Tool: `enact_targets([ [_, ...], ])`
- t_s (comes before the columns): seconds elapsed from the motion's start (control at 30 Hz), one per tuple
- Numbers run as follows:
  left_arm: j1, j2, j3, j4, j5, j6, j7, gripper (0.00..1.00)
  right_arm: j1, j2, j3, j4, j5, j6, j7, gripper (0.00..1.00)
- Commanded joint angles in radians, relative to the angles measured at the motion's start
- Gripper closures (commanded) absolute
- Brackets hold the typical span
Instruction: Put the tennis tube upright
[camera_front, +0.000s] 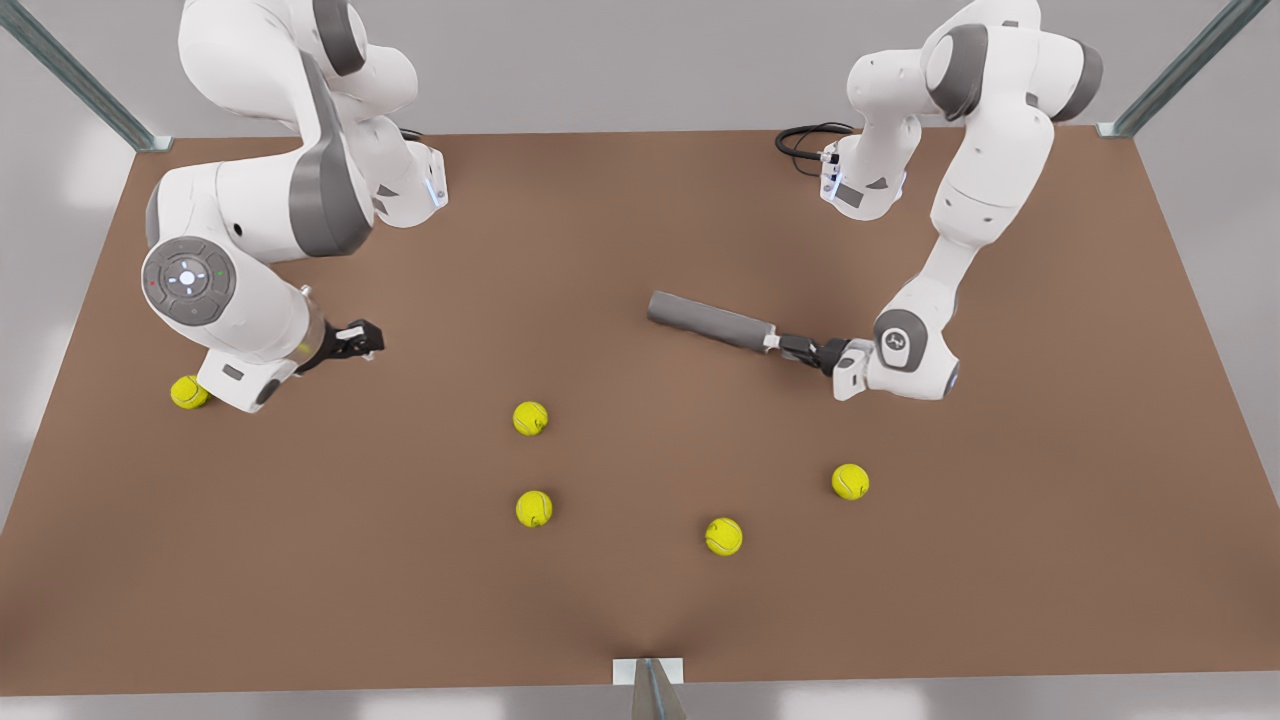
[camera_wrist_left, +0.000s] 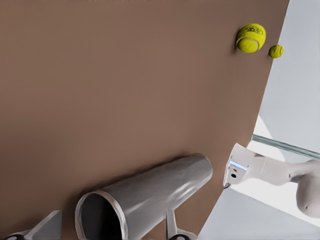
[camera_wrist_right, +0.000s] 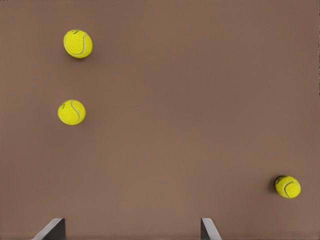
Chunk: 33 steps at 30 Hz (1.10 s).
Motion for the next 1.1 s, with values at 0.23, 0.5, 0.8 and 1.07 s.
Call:
enact_targets([
  [0.23, 0.002, -0.036, 0.039, -0.023, 0.026, -0.129, 0.183, 0.00, -0.009, 0.007, -0.007, -0.009, 0.002, -0.001, 0.067, 0.00],
  [0.5, -0.035, -0.019, 0.022, -0.023, -0.018, -0.111, 0.174, 0.00, -0.010, 0.007, -0.007, -0.009, 0.002, -0.001, 0.067, 0.00],
  [0.8, -0.060, 0.008, -0.006, -0.023, -0.026, -0.097, 0.146, 0.00, -0.008, 0.009, -0.006, -0.009, -0.001, -0.001, 0.066, 0.00],
  [1.07, -0.066, 0.013, -0.006, -0.023, -0.026, -0.097, 0.116, 0.24, -0.008, 0.009, -0.007, -0.009, -0.001, 0.000, 0.066, 0.00],
])
